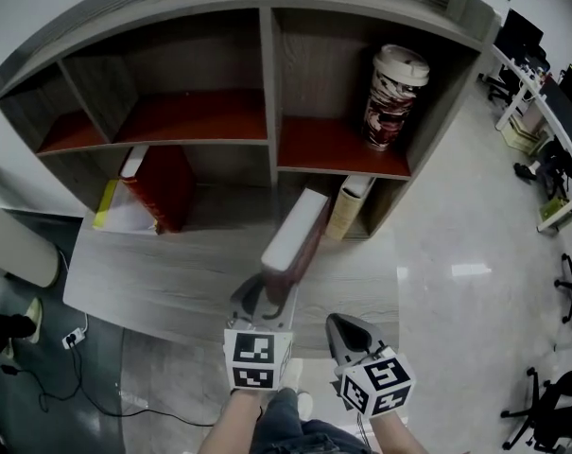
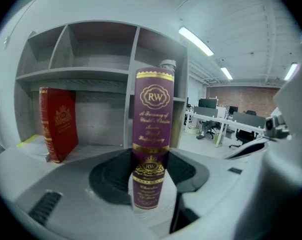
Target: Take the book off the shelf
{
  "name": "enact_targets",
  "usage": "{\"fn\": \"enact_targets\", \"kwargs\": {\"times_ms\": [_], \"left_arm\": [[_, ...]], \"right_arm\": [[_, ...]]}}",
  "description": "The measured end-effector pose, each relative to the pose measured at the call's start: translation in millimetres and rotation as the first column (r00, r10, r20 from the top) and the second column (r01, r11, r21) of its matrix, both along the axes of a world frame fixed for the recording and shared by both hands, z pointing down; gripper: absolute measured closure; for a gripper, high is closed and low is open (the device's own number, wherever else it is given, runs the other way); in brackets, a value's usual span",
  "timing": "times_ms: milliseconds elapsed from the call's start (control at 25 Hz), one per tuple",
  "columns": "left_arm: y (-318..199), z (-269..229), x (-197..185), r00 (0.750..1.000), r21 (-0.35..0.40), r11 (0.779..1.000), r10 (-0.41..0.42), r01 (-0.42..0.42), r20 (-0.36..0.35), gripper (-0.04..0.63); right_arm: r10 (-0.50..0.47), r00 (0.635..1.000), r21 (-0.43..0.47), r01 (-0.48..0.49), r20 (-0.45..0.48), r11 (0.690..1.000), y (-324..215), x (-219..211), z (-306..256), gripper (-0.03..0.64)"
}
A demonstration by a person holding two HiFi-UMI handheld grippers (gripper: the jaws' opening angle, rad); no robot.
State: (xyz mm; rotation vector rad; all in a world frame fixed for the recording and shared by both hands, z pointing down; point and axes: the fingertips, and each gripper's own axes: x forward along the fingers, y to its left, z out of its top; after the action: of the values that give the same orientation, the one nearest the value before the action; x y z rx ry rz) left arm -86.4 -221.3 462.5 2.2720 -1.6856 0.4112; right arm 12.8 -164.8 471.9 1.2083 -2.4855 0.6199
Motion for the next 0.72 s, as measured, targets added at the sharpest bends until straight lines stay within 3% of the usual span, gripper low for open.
{"fn": "enact_targets", "kwargs": {"times_ms": [720], "left_arm": [[73,-25,-19,0.997,0.049,0.996,-0.078,0.077,0.016,0.387]], "right_arm": [[-0.076,0.997,0.056,0.075,0.027,0.996,54,-10,-23,0.609]]}}
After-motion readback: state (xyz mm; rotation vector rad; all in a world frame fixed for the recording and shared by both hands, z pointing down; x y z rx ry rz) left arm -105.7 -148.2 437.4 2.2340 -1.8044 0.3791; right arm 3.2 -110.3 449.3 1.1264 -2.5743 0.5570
